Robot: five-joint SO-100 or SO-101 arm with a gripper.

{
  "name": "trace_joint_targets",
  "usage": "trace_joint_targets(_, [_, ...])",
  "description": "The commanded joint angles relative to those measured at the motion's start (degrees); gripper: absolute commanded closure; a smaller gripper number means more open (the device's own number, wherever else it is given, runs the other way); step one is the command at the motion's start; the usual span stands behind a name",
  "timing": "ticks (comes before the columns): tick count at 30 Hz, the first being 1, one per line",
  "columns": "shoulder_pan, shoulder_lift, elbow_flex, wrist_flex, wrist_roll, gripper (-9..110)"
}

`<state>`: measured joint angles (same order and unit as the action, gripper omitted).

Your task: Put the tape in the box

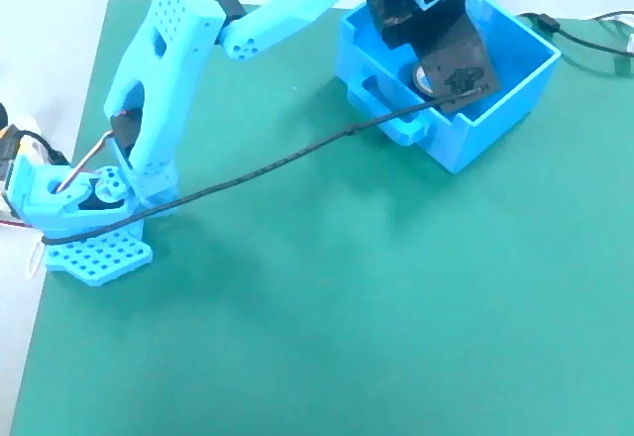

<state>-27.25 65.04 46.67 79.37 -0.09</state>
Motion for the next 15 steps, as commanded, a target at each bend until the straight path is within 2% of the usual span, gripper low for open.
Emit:
trace_joint_targets(1, [-0.18, 1.76, -5.71, -0.97, 0.00, 70])
trace_joint_targets(15, [3.16, 6.42, -5.63, 0.44, -0.62, 70])
